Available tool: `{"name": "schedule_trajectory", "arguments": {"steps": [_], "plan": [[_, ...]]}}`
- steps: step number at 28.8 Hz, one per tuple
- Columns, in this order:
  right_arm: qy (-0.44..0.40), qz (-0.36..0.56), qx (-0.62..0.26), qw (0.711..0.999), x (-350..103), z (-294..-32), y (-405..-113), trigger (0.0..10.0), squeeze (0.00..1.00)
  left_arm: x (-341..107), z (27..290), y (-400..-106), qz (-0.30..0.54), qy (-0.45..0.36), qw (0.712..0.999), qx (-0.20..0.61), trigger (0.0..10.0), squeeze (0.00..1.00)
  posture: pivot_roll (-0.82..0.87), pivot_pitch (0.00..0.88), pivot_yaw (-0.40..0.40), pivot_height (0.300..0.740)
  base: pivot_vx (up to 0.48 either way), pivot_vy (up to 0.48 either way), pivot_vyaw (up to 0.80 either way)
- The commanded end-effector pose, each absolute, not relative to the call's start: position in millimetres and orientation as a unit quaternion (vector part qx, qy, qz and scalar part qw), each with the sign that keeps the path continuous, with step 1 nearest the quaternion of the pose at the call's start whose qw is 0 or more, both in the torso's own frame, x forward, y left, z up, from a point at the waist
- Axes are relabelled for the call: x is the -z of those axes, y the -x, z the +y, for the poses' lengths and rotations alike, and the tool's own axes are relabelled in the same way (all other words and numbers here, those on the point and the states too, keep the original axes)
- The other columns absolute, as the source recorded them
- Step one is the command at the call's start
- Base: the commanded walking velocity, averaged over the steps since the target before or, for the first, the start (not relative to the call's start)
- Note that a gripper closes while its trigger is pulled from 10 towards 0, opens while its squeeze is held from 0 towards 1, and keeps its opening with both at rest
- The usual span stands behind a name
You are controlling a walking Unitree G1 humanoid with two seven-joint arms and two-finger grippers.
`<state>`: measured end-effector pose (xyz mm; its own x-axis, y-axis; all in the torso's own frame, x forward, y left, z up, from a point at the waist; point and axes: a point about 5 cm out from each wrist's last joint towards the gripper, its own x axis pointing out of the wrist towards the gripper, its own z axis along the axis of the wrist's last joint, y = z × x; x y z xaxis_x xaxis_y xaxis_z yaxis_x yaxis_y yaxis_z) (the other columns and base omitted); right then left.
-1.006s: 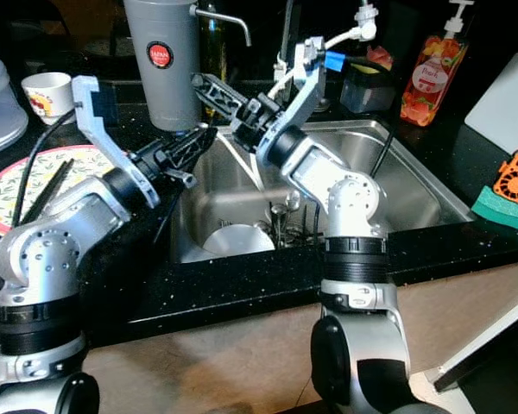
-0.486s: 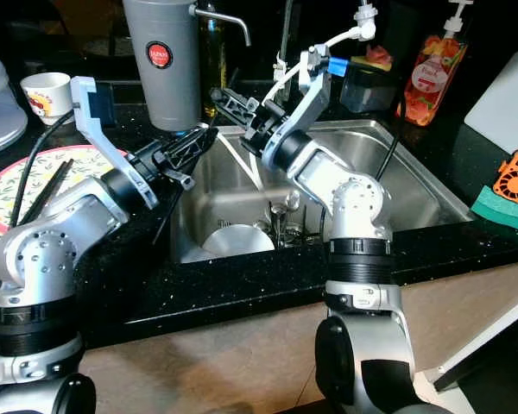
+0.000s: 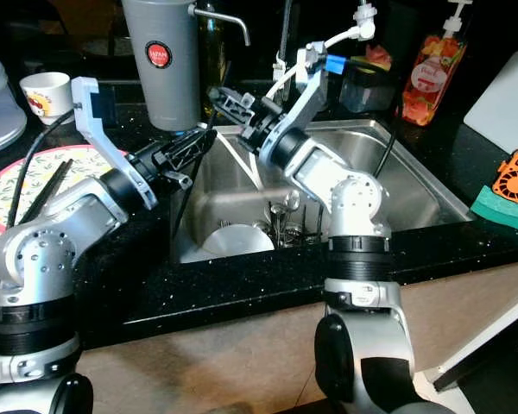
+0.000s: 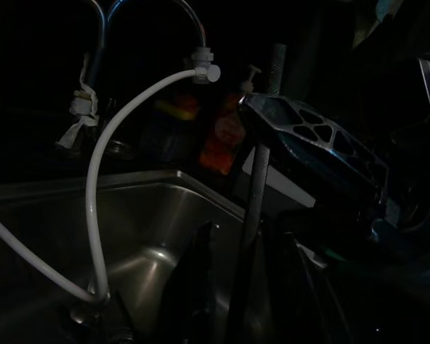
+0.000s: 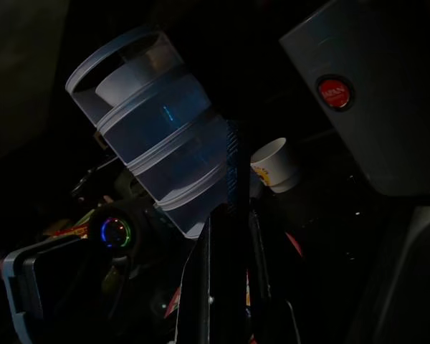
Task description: Kitchen organization
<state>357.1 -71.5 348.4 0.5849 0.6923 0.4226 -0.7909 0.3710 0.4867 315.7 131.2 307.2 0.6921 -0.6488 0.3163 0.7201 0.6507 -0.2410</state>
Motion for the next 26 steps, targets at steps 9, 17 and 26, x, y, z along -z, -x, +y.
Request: {"name": "schedule_trajectory", "arguments": {"steps": [9, 17, 26], "plan": [[-0.321, -0.104, -0.417, 0.844, -358.6, -91.0, -366.3, 0.0, 0.00, -313.6, 143.9, -323.1, -0.120, 0.170, 0.923, 0.324, 10.0, 0.44, -0.02, 0.094, -0.051, 0.740, 0.000, 0.000, 0.00], [-0.111, -0.168, -0.327, 0.923, -359.6, -111.0, -379.6, 0.0, 0.00, -321.0, 163.5, -333.1, -0.143, 0.026, 0.967, 0.208, 10.0, 0.00, -0.03, 0.098, -0.050, 0.740, 0.000, 0.000, 0.00], [-0.039, -0.162, -0.259, 0.951, -309.0, -98.6, -392.2, 0.0, 0.00, -305.8, 137.9, -327.1, -0.063, -0.099, 0.956, 0.270, 10.0, 0.00, -0.02, 0.101, -0.047, 0.740, 0.000, 0.000, 0.00]]}}
